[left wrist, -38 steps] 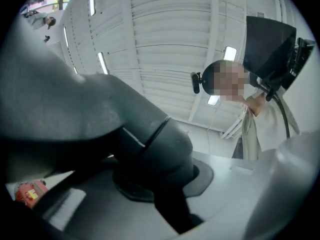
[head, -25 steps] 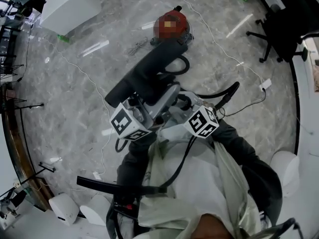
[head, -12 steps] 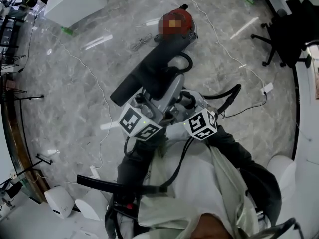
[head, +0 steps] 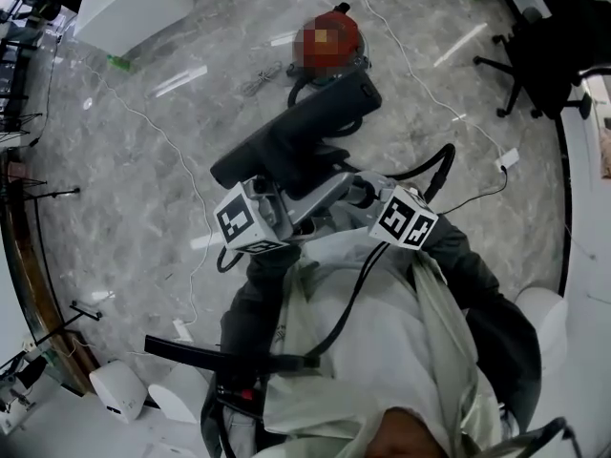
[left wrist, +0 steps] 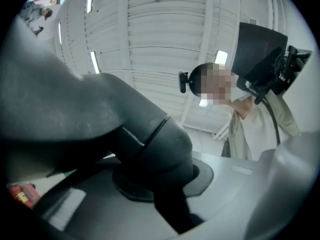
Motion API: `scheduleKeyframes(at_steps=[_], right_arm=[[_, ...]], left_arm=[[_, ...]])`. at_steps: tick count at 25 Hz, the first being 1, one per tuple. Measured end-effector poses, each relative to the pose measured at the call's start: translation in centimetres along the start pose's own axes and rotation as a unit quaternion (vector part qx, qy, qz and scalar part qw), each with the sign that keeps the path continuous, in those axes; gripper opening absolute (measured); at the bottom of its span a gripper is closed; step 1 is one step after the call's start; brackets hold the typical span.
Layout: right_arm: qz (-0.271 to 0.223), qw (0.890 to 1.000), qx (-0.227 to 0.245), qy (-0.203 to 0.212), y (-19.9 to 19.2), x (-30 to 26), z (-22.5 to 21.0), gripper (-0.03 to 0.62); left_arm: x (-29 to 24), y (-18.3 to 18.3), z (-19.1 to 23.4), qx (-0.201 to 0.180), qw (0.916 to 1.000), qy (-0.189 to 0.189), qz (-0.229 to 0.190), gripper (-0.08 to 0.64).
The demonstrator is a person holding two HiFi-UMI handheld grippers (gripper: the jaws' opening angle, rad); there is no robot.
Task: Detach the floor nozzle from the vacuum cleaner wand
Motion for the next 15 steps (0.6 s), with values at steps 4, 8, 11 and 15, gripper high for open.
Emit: scheduleKeyframes(at_steps=[4,8,11,15], right_arm=[[0.008,0.991,-0.032,-0.131,0.0,-0.8,-0.2,0.038],[0.018,0.97,-0.035,-0.241,0.1,-0.8,0.2,0.038],[0.011,0.965,-0.022,-0.261,0.2,-0.2,0.4,0.038],[0.007,0.987,-0.001,-0.158,0.0,0.2,1.0,0.04]], left_arm=[[0.2,-0.4,0.9,-0.014,0.9896,0.143,0.01,0.08],[0.2,-0.3,0.7,-0.018,0.9803,0.196,0.019,0.081],[-0.4,-0.1,-0.2,-0.029,0.9889,0.145,0.017,0.083],[-0.3,-0.1,-1.1,-0.019,0.9967,0.077,0.016,0.082]])
Point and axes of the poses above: the fingertips, and each gripper's own axes: x backward along the fingers, z to its left, y out of its top, the point moved 8 cm from there along x, backward along the fingers, and after that the axes turned 10 degrees about y, right-handed, at the moved point
